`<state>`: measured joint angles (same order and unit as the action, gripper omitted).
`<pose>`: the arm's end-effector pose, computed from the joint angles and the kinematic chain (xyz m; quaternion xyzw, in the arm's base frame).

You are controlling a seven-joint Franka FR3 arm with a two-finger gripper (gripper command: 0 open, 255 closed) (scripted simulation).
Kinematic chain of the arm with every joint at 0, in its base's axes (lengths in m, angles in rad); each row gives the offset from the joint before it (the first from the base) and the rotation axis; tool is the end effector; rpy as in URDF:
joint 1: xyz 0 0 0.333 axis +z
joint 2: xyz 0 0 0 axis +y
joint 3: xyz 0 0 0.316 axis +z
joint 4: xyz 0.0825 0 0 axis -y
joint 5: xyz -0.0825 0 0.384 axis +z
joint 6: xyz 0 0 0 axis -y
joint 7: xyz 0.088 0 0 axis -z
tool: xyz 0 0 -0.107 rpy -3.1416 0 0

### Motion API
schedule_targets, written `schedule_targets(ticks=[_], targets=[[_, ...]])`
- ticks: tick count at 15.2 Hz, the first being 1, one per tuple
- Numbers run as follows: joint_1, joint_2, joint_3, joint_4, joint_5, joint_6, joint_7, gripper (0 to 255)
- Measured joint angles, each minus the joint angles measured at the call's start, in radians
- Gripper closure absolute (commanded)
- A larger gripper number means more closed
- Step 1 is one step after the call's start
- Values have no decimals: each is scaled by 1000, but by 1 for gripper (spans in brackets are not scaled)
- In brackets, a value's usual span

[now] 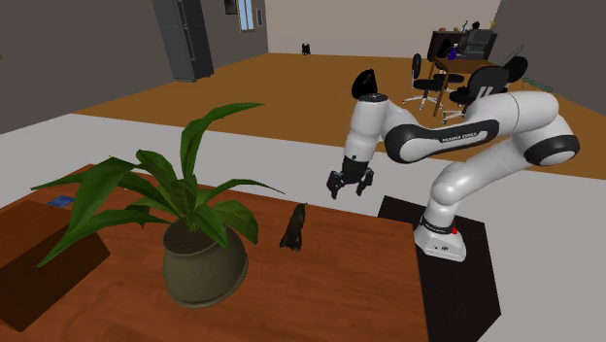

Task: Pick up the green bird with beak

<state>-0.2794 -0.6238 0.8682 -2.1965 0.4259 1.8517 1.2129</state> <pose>0.3200 0.3212 0.5315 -0.9187 0.3906 -0.0536 0.0252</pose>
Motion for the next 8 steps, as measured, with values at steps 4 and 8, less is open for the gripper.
schedule_targets(ticks=[4, 8], targets=[[-160, 131, 203, 141, -49, 32, 214, 0], [-457, 268, 547, 298, -143, 61, 444, 0]])
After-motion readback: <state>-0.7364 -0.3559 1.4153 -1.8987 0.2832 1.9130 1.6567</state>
